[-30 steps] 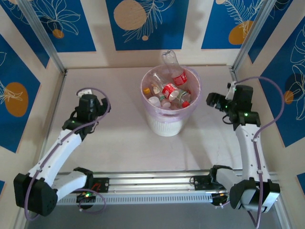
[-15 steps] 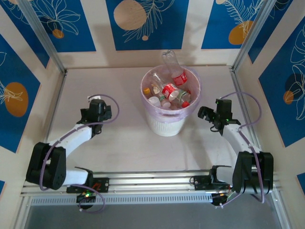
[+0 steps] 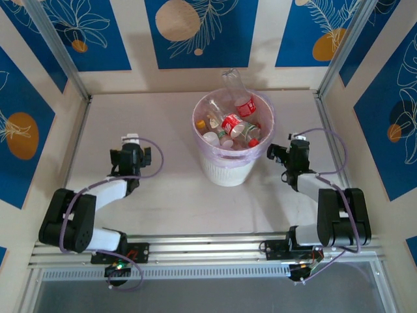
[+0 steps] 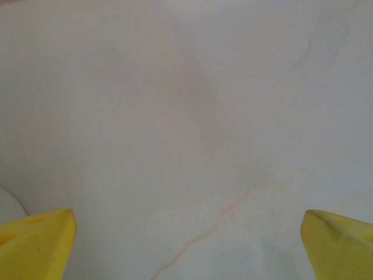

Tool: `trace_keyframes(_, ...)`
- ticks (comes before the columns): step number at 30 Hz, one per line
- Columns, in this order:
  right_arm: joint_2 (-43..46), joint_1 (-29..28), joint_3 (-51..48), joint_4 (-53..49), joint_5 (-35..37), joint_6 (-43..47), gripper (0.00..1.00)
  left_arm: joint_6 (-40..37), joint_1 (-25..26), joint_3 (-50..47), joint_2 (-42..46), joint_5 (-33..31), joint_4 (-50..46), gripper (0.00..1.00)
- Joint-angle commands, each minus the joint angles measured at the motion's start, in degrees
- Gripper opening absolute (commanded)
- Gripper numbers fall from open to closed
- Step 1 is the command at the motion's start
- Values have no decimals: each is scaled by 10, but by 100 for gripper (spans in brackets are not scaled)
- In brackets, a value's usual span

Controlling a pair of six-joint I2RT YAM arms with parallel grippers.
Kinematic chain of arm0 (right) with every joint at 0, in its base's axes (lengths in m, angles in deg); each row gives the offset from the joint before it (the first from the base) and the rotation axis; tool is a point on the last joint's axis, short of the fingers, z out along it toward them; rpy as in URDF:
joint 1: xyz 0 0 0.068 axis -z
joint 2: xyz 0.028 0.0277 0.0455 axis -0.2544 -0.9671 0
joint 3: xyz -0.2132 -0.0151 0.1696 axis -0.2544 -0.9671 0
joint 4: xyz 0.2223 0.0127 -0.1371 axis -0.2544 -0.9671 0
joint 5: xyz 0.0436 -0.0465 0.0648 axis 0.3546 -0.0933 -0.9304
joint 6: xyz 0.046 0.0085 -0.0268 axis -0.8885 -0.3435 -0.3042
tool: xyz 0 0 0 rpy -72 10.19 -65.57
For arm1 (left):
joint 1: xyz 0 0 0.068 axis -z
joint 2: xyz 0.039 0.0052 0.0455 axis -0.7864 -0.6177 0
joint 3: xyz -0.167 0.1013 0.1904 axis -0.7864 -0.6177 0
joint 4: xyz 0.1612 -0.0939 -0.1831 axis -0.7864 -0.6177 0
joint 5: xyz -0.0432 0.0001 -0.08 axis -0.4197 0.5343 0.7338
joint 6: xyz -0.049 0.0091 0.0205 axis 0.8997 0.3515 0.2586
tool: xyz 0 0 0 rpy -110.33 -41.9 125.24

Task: Put the plastic bottles in the bin

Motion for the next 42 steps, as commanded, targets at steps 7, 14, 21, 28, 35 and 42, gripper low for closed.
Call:
trace_keyframes(7, -55, -13, -44, 216, -26, 48, 99, -63, -26, -53, -69, 41, 251, 100)
trace_keyframes(14, -91, -6, -58, 274, -71, 57, 99, -67, -54, -74, -116, 130, 334, 100)
trace_keyframes(21, -87, -17, -45, 241, -51, 65, 99, -53, -61, -68, -104, 142, 302, 100)
trace_keyframes(28, -88, -18, -45, 245, -51, 65, 99, -54, -61, -69, -106, 142, 307, 100)
trace_keyframes(35, -88, -18, -46, 245, -51, 65, 99, -54, -61, -68, -106, 142, 306, 100)
trace_keyframes(42, -88, -17, -46, 245, -51, 65, 99, -53, -61, -68, -106, 142, 305, 100)
